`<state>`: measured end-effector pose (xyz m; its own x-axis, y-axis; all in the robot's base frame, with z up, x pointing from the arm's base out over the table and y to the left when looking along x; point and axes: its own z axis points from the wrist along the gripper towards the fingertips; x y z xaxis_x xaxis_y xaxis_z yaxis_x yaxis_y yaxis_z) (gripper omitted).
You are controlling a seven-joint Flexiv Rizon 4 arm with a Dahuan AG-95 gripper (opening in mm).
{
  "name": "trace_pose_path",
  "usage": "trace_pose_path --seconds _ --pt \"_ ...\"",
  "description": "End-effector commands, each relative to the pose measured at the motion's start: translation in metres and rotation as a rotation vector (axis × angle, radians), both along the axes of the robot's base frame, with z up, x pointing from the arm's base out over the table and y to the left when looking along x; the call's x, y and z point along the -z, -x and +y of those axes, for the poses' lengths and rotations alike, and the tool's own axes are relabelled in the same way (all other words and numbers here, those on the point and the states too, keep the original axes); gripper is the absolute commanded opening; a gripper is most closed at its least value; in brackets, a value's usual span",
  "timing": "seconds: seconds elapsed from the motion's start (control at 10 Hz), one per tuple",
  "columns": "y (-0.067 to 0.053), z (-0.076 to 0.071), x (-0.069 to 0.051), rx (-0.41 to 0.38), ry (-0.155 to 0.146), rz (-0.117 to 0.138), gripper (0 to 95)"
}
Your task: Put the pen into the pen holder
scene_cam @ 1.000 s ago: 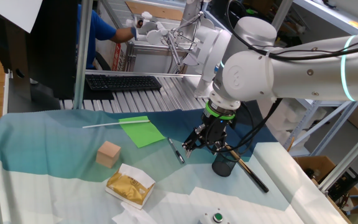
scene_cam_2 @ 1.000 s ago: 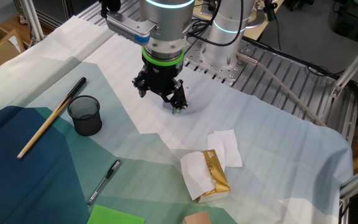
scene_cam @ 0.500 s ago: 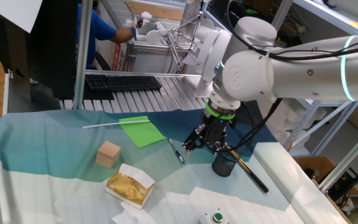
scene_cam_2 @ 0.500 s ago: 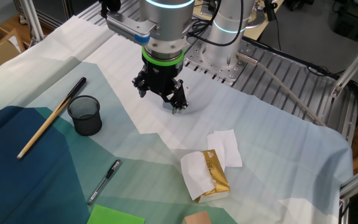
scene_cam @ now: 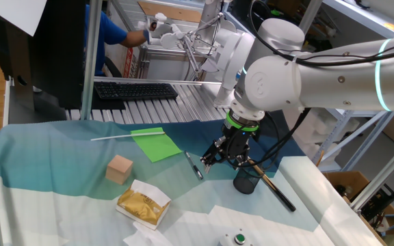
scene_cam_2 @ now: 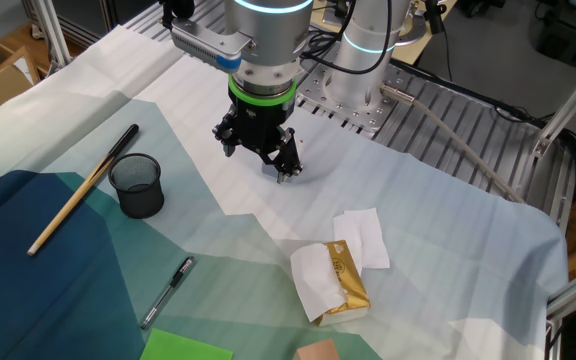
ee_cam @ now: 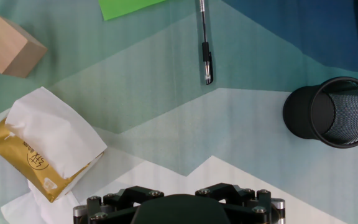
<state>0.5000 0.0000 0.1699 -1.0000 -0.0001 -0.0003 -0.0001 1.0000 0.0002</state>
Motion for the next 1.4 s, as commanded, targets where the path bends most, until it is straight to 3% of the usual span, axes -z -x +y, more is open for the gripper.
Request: trace_pose_path --seconds 0.1,1.4 --pt "-0.0001 0.0001 0.0002 0.249 -0.006 0.013 0.0" --pt "0.0022 0.0008 0.0026 0.261 0.001 0.026 0.0"
